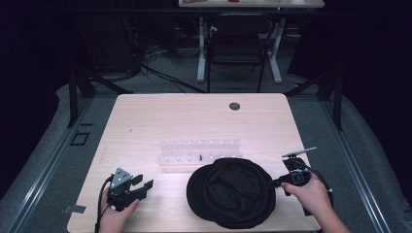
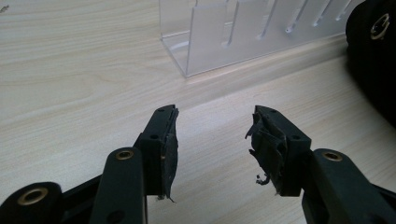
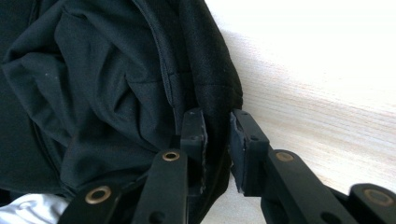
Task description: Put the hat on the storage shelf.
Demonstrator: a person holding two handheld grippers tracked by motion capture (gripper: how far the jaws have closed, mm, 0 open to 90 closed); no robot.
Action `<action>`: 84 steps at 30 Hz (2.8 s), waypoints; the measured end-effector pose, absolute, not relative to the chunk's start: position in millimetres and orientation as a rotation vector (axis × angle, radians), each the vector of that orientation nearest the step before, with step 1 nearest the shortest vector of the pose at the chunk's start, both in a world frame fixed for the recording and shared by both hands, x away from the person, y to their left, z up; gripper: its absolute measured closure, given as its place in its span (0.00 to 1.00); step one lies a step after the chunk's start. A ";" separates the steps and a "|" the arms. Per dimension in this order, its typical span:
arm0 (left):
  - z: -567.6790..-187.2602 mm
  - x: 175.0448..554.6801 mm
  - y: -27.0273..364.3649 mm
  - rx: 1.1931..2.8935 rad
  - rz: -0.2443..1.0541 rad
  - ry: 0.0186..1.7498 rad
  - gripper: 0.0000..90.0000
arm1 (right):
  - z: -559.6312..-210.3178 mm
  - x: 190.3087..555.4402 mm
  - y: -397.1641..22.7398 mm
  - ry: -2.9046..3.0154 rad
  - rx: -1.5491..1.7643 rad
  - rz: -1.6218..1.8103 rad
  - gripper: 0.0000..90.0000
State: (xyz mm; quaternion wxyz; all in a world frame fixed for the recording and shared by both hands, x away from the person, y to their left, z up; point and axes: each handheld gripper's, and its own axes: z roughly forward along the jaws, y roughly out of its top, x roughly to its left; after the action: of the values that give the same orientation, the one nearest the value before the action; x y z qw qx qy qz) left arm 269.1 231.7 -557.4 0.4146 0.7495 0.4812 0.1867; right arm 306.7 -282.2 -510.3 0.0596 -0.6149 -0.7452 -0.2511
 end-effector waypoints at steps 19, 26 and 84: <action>-558.7 270.0 231.1 1.886 0.468 1.212 0.56 | -509.1 313.5 -281.8 -2.218 -1.800 -0.697 0.97; -558.7 270.0 231.3 1.889 0.466 1.211 0.56 | -494.7 309.6 -285.4 -2.177 -1.766 -0.755 0.98; -559.2 269.9 230.8 1.885 0.474 1.217 0.56 | -367.3 299.0 -263.7 -1.953 -1.514 -1.097 0.99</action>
State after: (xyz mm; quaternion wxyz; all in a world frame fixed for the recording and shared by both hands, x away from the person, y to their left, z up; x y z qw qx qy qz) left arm 269.9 230.8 -559.2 0.4117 0.7491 0.4837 0.1883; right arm 299.0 -263.7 -367.3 0.2172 -0.5466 -0.7052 -0.3960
